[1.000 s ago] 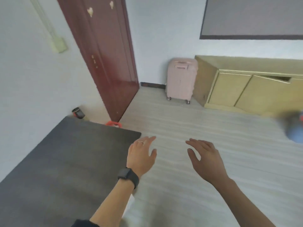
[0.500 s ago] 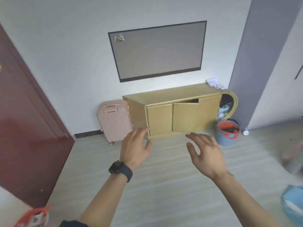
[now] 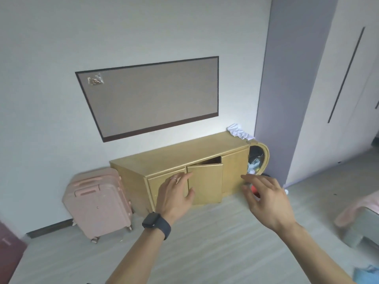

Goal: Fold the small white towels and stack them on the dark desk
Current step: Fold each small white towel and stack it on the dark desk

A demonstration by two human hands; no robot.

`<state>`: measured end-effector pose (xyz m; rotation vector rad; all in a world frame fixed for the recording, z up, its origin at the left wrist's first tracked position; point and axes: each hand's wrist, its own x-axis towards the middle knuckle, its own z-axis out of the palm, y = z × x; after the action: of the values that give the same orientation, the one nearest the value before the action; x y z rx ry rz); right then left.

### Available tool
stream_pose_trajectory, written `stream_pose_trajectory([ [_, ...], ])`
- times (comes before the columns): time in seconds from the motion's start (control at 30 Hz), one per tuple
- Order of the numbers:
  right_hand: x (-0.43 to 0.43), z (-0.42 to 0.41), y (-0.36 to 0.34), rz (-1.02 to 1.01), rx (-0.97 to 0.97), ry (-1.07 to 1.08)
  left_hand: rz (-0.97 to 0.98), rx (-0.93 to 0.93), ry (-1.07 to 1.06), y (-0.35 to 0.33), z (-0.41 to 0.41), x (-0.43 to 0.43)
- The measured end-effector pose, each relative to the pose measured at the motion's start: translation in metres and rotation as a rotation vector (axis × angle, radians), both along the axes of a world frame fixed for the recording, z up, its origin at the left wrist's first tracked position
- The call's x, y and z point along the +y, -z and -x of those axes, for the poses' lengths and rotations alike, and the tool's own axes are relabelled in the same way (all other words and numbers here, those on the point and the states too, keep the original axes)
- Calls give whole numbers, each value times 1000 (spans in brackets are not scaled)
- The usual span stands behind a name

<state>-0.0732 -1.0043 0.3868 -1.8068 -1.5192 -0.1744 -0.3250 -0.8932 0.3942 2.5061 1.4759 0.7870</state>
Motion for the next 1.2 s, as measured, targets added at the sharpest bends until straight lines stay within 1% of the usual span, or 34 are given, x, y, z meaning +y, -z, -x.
stream_pose_trajectory([
  [0.2, 116, -82, -5, 18, -12, 5, -20, 10, 24, 0, -82, 121],
  [0.47, 279, -194, -8, 59, 46, -36, 10, -2, -31, 0, -187, 275],
  [0.57, 321, -215, -1, 80, 79, -66, 33, -4, -55, 11, -207, 315],
  [0.7, 403, -250, 17, 113, 104, -94, 80, 5, -64, 38, -243, 392],
  [0.9, 531, -289, 46, 157, 78, -119, 157, 16, -45, 70, -295, 514],
  [1.03, 618, -316, 51, 200, 78, -70, 202, 31, -20, 80, -326, 606],
  [1.13, 672, -338, 59, 204, 82, -32, 226, 44, -4, 86, -349, 668],
  [1.2, 702, -354, 69, 247, 106, -4, 254, 47, 7, 94, -363, 702],
])
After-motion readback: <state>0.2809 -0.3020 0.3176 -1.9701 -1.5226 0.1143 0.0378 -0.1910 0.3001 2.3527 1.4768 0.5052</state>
